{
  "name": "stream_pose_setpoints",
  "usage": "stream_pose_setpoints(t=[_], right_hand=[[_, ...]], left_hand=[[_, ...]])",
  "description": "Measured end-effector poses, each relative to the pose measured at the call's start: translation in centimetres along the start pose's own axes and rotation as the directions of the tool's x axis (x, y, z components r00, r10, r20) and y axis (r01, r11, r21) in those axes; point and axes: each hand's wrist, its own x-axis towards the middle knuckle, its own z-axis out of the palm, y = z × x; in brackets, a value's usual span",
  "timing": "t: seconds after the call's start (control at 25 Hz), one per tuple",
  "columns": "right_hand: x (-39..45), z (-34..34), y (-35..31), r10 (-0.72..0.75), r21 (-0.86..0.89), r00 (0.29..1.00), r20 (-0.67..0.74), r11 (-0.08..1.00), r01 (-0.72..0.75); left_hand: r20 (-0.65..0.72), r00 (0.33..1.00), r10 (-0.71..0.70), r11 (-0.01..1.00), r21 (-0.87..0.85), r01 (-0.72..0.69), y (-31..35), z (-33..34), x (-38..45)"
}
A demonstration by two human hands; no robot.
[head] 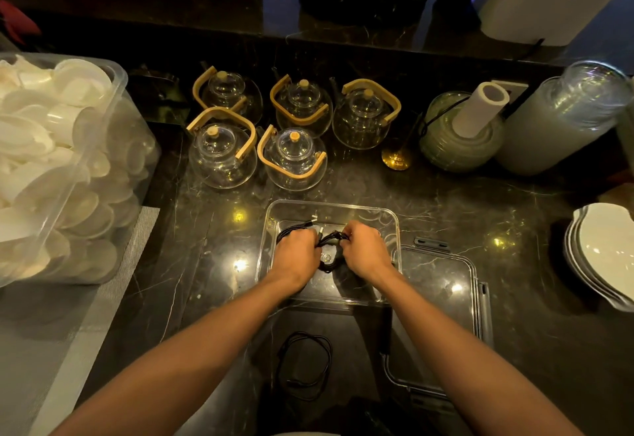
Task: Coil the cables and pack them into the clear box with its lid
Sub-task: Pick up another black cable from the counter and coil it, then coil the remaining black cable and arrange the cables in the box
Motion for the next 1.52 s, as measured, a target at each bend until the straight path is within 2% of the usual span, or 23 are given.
stream_pose_setpoints(t=[0.16,0.28,0.4,0.6,0.76,0.88,1.16,1.32,1.44,1.52], right_hand=[[0.5,0.0,-0.6,-0.014,0.023,1.0,-0.026,1.0,0.014],[-0.2,0.0,-0.5,-0.074,0.041,0.994,-0.075,0.996,0.077],[-1.0,-0.1,0.5,-0.094,-0.064,0.985,-0.143,0.994,0.086],[-1.7,-0.2,1.7,-0.145,-0.166,0.988,0.058,0.974,0.153],[-2.9,-1.2,1.4,-0.19,-0.134,0.981,0.034,0.972,0.193],[-4.6,-2.2,0.3,-0.262,-0.122,0.965,-0.019,0.959,0.258],[-9.4,-1.4,-3.7,-0.447,0.022,0.891,-0.08,0.893,0.45],[-11.4,1.0,-4.6,-0.498,0.071,0.865,0.061,0.867,0.494],[-12.3,3.1,-4.1,-0.505,0.04,0.836,0.214,0.86,0.509],[-12.5,4.5,-3.2,-0.484,-0.058,0.817,0.314,0.849,0.525]], left_hand=[[-0.023,0.998,-0.058,0.995,-0.078,0.056,0.0,0.0,0.2],[-0.028,0.997,-0.074,0.991,-0.116,0.07,-0.1,0.0,0.4],[-0.037,0.995,-0.091,0.988,-0.127,0.085,-0.2,0.0,0.5],[-0.005,0.993,-0.115,0.979,-0.172,0.112,0.1,-0.5,0.3],[0.01,1.0,-0.019,0.965,-0.26,0.021,0.1,-2.3,-0.6],[-0.056,0.998,0.037,0.953,-0.297,-0.052,0.0,-4.0,-2.5],[-0.214,0.977,-0.017,0.888,-0.452,-0.084,-2.1,-5.9,-8.0],[-0.265,0.959,-0.102,0.834,-0.548,-0.063,-4.5,-5.3,-11.6],[-0.173,0.978,-0.118,0.858,-0.514,0.012,-7.0,-3.4,-13.4],[-0.039,0.992,-0.122,0.888,-0.45,0.092,-8.2,-1.9,-14.1]])
